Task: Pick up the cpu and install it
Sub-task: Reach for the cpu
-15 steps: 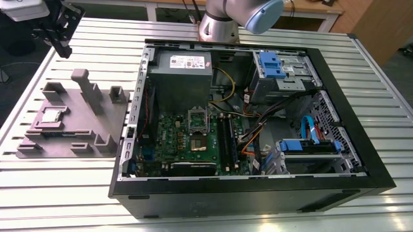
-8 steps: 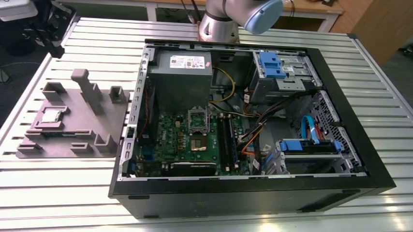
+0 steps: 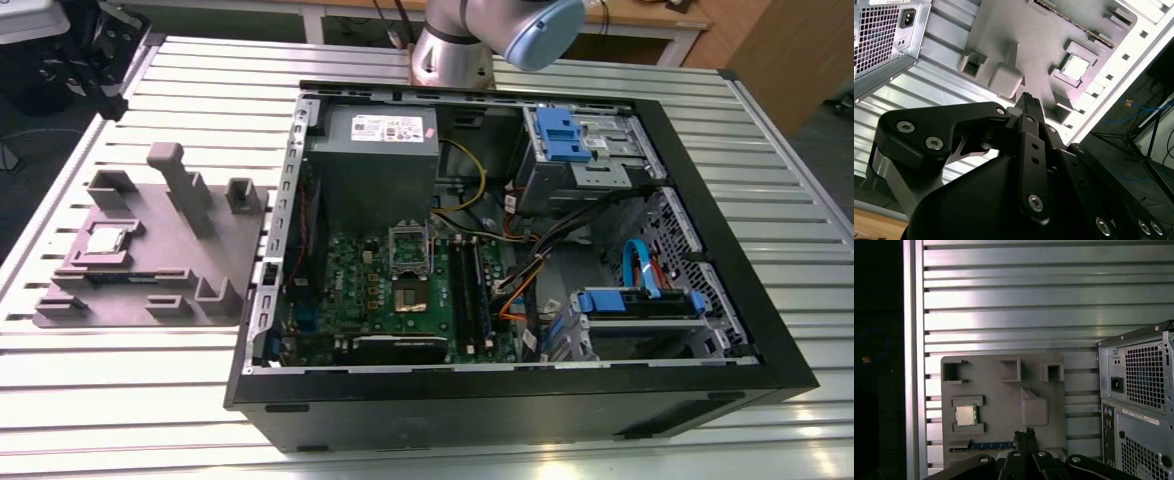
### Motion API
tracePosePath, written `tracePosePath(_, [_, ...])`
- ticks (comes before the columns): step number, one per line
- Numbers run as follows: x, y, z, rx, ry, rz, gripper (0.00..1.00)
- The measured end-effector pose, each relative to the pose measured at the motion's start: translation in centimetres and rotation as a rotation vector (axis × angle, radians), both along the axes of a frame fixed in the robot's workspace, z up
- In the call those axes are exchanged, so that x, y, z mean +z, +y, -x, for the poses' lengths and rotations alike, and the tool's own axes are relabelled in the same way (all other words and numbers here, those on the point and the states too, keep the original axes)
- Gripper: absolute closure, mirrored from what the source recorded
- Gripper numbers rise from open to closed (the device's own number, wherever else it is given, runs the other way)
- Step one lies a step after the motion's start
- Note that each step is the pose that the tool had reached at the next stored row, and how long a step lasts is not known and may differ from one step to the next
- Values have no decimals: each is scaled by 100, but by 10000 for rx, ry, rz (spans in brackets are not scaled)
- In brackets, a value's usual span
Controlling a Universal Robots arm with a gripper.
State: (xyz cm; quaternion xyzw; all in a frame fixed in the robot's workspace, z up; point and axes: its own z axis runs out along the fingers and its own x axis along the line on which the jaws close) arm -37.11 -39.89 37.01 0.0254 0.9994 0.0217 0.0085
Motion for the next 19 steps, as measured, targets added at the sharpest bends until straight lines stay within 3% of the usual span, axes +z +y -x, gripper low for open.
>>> tracePosePath(13, [-6,0,23,0,0,0,90])
tracePosePath(15, [-37,0,53,0,42,0,90])
tracePosePath(19, [-38,0,58,0,40,-1,90])
